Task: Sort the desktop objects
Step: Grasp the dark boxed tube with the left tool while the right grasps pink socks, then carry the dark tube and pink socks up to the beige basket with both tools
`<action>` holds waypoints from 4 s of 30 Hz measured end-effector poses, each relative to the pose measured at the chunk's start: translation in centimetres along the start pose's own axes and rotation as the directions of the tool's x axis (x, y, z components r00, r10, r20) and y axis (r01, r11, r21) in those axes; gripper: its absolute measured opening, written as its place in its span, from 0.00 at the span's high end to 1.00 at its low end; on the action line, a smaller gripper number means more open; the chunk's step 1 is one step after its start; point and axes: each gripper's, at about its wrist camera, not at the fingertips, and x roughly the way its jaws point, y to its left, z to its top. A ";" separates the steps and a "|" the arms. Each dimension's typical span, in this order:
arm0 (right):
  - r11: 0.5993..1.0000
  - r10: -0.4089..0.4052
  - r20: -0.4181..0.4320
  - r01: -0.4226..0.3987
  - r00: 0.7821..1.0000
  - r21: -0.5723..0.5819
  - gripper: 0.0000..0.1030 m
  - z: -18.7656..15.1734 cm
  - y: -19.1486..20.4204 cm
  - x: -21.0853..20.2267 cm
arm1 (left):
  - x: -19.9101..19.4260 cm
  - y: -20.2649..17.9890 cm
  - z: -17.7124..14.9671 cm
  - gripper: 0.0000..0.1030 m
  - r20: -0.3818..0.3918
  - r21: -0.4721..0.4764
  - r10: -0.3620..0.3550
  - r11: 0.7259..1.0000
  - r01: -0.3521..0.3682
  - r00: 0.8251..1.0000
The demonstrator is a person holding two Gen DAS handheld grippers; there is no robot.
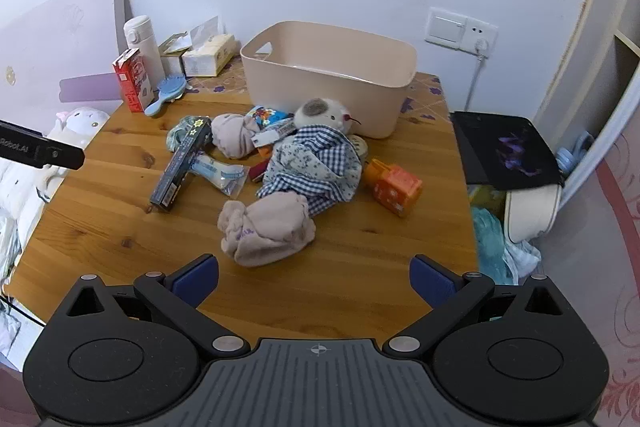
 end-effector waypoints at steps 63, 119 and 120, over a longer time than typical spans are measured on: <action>0.964 0.236 -0.248 -0.258 0.940 -0.060 0.74 3.6 1.6 21.5 | 21.7 -0.4 2.9 0.77 -0.252 0.047 -0.089 0.993 0.104 0.964; 0.991 -0.034 0.212 0.060 0.977 -0.117 0.91 16.6 -9.0 14.7 | 15.5 -5.7 18.5 0.77 0.162 0.224 -0.116 0.971 0.078 0.980; 0.992 -0.037 0.215 0.062 0.976 -0.113 0.91 17.0 -9.2 15.0 | 16.0 -6.0 18.9 0.77 0.164 0.226 -0.114 0.971 0.075 0.980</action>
